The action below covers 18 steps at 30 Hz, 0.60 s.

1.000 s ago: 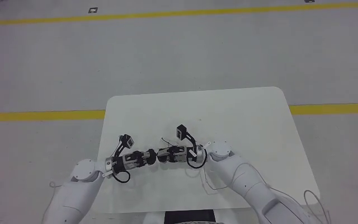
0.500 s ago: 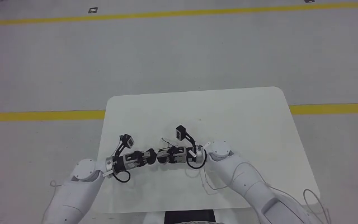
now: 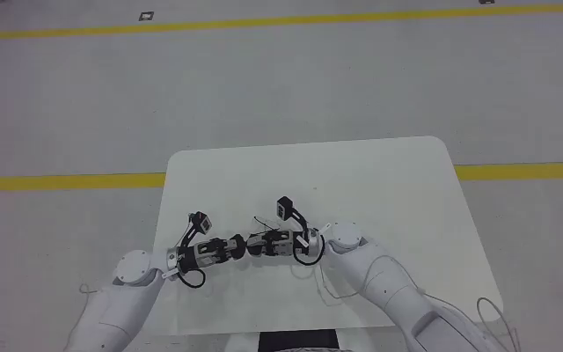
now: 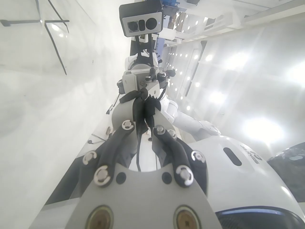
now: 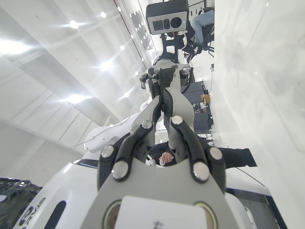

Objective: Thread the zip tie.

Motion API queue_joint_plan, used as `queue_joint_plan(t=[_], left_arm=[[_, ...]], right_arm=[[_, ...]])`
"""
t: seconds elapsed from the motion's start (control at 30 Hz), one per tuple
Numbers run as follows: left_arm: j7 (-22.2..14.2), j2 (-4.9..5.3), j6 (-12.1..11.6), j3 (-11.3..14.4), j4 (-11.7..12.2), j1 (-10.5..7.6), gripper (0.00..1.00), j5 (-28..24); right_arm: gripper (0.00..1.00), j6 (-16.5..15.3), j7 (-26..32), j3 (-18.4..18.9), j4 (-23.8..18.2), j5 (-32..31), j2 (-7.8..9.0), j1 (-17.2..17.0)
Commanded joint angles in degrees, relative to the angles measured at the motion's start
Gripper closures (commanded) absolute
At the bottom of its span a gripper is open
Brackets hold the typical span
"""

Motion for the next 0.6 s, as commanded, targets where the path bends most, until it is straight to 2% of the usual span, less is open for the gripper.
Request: queue_joint_plan(t=[0.0, 0.23, 0.27, 0.3, 0.57], left_arm=[[0.63, 0.05, 0.01, -0.06, 0.1, 0.15, 1.0, -0.35], [0.78, 0.24, -0.08, 0.03, -0.02, 0.3, 1.0, -1.06], [0.73, 0.28, -0.1, 0.0, -0.02, 0.31, 1.0, -1.18], [0.66, 0.31, -0.13, -0.02, -0.01, 0.33, 1.0, -1.27], [0.22, 0.62, -0.48, -0.17, 0.04, 0.48, 1.0, -1.65]], right_arm=[[1.0, -0.03, 0.07, -0.08, -0.1, -0.05, 0.03, -0.04], [1.0, 0.15, 0.22, -0.36, -0.37, -0.1, 0.09, -0.06], [0.69, 0.24, 0.03, -0.34, -0.34, -0.06, 0.1, -0.05], [0.0, 0.17, -0.34, -0.25, -0.4, 0.18, 0.1, -0.15], [0.0, -0.17, -1.36, 0.71, -0.97, 0.47, 0.55, -0.4]])
